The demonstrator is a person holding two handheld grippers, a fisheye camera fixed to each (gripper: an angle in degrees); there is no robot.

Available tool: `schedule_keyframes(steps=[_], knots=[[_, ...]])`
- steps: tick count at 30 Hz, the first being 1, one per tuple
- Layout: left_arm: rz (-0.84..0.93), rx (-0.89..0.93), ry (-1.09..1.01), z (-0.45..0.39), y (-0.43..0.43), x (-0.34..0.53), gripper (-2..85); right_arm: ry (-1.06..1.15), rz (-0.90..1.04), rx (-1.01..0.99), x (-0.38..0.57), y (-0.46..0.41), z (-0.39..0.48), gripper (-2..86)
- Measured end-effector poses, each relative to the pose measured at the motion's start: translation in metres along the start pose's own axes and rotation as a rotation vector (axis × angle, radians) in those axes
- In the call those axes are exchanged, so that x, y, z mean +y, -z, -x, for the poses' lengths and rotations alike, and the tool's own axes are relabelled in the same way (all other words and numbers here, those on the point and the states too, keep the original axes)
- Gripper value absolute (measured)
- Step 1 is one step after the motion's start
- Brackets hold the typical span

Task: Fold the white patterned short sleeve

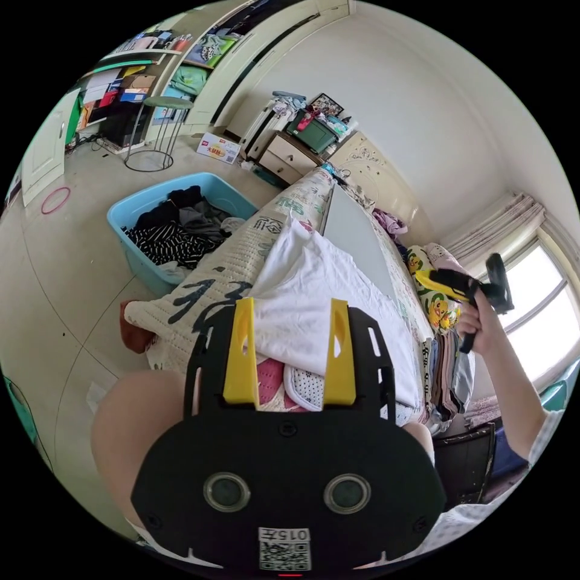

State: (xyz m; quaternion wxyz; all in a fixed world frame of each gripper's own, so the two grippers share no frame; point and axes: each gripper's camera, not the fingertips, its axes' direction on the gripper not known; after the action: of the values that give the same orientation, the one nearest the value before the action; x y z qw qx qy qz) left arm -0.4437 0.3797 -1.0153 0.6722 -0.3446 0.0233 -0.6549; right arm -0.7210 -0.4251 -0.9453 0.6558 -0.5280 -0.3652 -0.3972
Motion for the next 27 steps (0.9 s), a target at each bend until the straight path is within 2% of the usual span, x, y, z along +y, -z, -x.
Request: schedule_keyframes(steps=[7, 11, 17, 22, 27], knots=[[0.038, -0.002, 0.012, 0.012, 0.003, -0.004, 14.0, 0.015, 0.139, -0.010, -0.123, -0.105, 0.068, 5.7], [0.058, -0.010, -0.020, 0.016, 0.004, -0.004, 13.1, 0.037, 0.246, 0.091, -0.161, -0.159, 0.091, 6.4], [0.071, 0.008, -0.017, 0.019, 0.004, -0.001, 12.6, 0.128, 0.365, 0.314, -0.183, -0.223, 0.114, 5.1], [0.071, 0.004, -0.015, 0.015, 0.000, 0.002, 12.4, 0.171, 0.374, 0.363, -0.184, -0.249, 0.120, 1.6], [0.079, -0.020, -0.039, 0.002, -0.009, 0.008, 12.1, 0.107, 0.383, 0.333, -0.174, -0.279, 0.109, -0.1]])
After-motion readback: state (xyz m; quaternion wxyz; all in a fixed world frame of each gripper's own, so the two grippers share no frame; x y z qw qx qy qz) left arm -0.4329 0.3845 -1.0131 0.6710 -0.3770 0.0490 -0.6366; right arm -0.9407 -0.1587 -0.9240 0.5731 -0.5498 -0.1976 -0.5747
